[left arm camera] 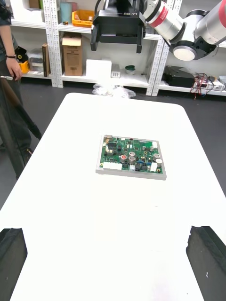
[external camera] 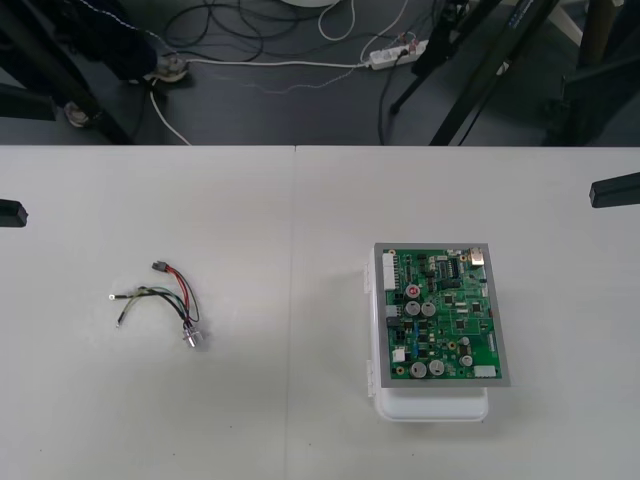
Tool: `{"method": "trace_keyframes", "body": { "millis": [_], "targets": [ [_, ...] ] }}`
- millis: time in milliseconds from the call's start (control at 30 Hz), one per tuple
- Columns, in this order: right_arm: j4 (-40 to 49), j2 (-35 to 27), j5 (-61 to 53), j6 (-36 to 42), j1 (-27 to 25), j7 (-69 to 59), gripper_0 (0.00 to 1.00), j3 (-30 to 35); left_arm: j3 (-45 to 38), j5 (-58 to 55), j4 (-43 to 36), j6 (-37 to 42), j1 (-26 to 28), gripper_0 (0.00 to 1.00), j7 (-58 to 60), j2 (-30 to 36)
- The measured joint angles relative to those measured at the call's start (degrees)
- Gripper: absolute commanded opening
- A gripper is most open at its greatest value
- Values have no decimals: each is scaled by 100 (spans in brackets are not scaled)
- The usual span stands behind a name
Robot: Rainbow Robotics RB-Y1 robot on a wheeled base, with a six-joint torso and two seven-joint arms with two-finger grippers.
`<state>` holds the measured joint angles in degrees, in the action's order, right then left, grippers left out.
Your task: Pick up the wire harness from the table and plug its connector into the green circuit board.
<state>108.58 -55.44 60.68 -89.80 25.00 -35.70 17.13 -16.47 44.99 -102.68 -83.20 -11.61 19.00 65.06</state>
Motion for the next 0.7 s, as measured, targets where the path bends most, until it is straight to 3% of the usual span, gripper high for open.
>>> {"method": "trace_keyframes", "body": {
  "millis": [700],
  "targets": [
    [0,0,0,0,0,0,100,0,0,0,0,0,0,100,0,0]
  ]
}}
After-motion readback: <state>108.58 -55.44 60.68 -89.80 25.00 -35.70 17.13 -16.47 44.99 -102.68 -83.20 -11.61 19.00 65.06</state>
